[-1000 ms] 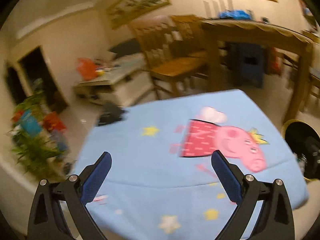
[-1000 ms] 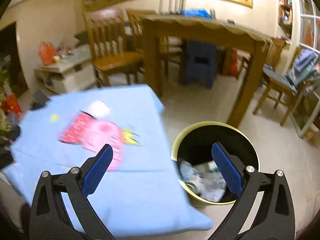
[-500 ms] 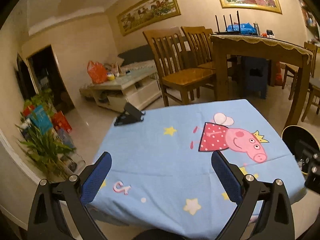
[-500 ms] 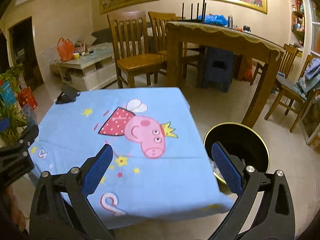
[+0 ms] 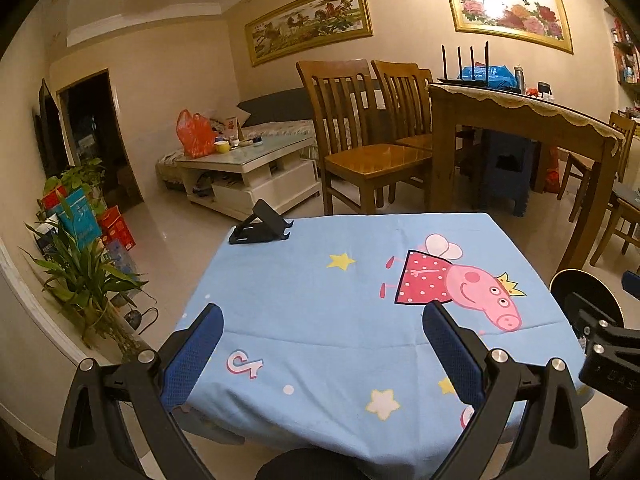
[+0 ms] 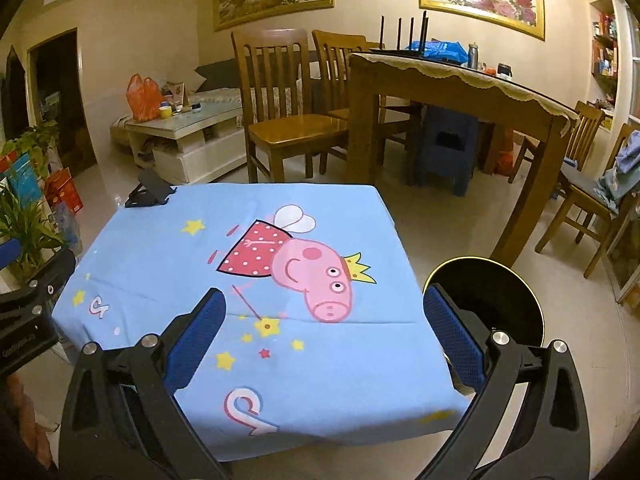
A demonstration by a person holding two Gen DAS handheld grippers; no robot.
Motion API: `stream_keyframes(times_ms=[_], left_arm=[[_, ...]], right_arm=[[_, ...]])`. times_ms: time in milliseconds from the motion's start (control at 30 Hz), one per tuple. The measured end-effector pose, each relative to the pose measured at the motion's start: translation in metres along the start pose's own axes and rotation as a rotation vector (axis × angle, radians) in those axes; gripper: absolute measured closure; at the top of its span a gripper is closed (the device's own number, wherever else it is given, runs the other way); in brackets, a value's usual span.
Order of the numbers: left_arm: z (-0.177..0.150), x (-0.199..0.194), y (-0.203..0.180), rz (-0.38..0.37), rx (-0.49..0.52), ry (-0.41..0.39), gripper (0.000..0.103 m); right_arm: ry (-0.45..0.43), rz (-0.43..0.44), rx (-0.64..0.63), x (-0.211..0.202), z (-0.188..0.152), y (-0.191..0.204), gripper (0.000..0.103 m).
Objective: Collect trash
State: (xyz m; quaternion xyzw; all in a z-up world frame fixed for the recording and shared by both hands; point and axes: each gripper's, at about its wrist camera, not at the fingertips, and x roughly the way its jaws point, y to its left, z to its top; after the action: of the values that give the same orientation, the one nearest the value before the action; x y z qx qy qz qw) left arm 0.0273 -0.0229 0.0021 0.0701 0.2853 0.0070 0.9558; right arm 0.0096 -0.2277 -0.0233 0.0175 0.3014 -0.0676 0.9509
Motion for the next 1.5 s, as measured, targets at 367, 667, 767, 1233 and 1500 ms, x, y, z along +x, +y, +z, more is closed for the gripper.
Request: stream_keyframes(times_ms=[367,667,767,1233,1500], left_arm=[[-0.003,-0.003,0.000,-0.018,0.000,-0.004,0.007],[-0.001,-0.004,0.003,-0.028,-0.010,-0.008,0.006],[-0.001,-0.002,0.006,-0.034,-0.022,0.000,0.006],[-0.003,-0.003,0.014,-0.077,-0.036,-0.003,0.006],[-0.004,-0.001,0.015,-0.069,-0.033,0.003,0.006]], right_arm=[[0.003,0.031,-0.007,-0.003,-0.001,0.003,0.006],[0.004,0.040,-0.005,-0.007,0.000,0.001,0.006],[0.004,0.041,-0.005,-0.008,0.000,0.001,0.006],[0.011,0.050,-0.015,-0.010,0.002,0.005,0.006],[0.020,0.053,-0.016,-0.011,0.001,0.011,0.006]])
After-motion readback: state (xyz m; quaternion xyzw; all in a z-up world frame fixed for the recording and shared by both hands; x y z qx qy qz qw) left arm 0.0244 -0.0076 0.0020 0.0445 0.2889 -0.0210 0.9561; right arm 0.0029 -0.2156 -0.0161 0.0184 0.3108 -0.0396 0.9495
